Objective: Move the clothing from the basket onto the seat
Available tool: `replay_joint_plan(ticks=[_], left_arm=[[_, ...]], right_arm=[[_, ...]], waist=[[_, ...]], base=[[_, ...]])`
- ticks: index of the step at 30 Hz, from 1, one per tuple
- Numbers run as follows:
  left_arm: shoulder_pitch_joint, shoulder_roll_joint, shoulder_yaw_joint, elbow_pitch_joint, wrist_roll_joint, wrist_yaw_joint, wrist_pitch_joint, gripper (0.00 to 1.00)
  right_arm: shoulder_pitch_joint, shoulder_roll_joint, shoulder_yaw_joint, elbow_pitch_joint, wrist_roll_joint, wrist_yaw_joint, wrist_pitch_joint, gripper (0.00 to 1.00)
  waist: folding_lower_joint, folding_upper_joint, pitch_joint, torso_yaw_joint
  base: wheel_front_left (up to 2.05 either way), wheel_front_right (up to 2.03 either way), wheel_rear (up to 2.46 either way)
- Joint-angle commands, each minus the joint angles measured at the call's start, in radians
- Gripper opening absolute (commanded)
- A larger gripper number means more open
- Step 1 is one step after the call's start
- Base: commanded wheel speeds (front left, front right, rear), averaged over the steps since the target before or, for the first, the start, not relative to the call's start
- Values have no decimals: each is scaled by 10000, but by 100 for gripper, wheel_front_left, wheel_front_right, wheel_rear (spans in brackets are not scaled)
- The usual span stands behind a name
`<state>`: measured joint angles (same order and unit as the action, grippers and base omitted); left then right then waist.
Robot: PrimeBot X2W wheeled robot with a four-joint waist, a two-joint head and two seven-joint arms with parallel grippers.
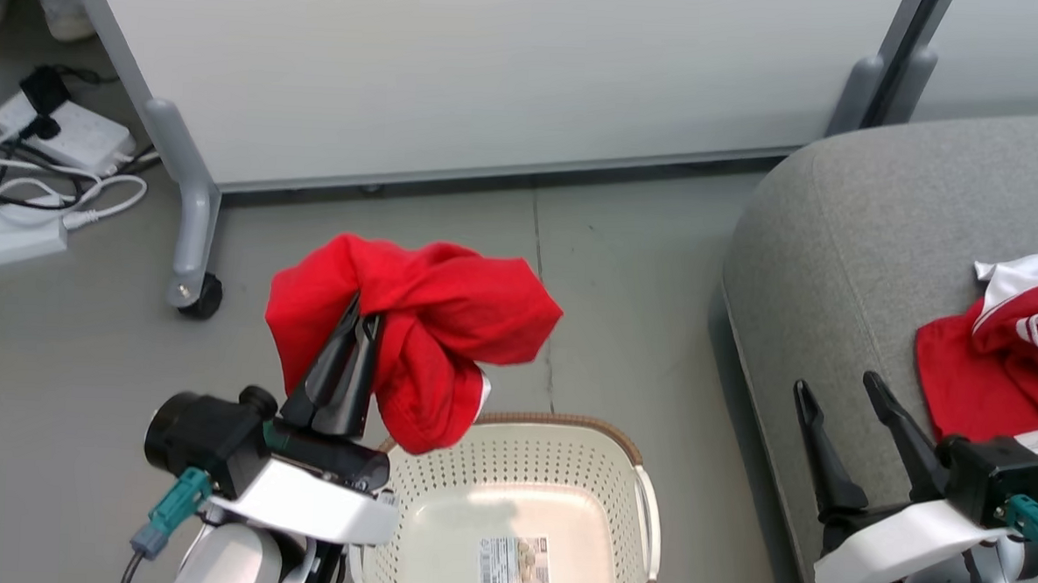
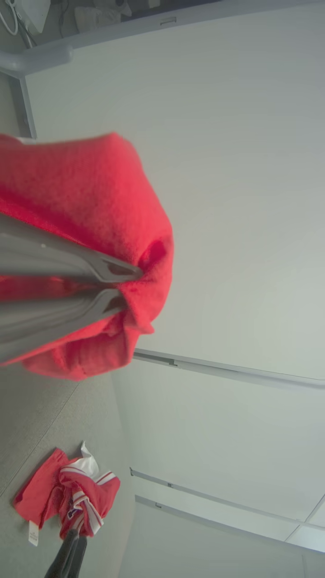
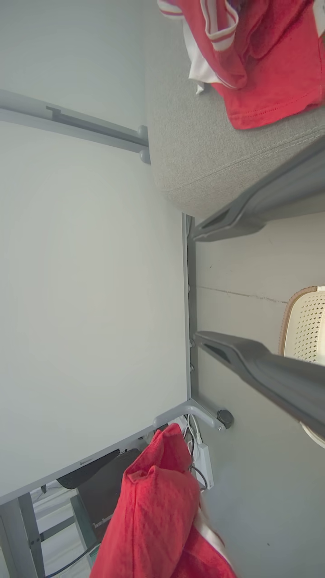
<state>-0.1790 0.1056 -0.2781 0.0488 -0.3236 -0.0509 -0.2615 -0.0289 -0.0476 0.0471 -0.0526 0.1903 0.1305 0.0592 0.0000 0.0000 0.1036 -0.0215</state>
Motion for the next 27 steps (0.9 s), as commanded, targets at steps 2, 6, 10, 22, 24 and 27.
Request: replay_joint_plan(ticks=[2, 6, 10, 22, 24, 27], left_arm=[[381, 81, -48, -142, 85, 88, 4, 0], [815, 163, -88, -276, 57, 195, 103, 0], [1154, 241, -155, -484, 13, 285, 263, 0], [1262, 283, -239, -669, -78, 373, 364, 0], [1261, 291, -262, -680, -106, 352, 384, 0], [1244, 300, -302, -701, -94, 363, 399, 0]], right_arm=[[316, -57, -8, -73, 78, 6, 119, 100], [618, -56, 23, -122, 140, 6, 215, 100], [844, -56, 28, -209, 207, 6, 295, 100], [907, -56, 43, -246, 292, 6, 329, 100], [874, -56, 58, -244, 298, 6, 324, 100], [832, -56, 74, -264, 290, 6, 300, 100]], waist=[[0, 0, -547, 53], [0, 0, -879, 35], [0, 0, -1086, 16], [0, 0, -1154, -20], [0, 0, -1155, -25], [0, 0, -1151, -7]], base=[[0, 0, 0], [0, 0, 0], [0, 0, 0], [0, 0, 0], [0, 0, 0], [0, 0, 0]])
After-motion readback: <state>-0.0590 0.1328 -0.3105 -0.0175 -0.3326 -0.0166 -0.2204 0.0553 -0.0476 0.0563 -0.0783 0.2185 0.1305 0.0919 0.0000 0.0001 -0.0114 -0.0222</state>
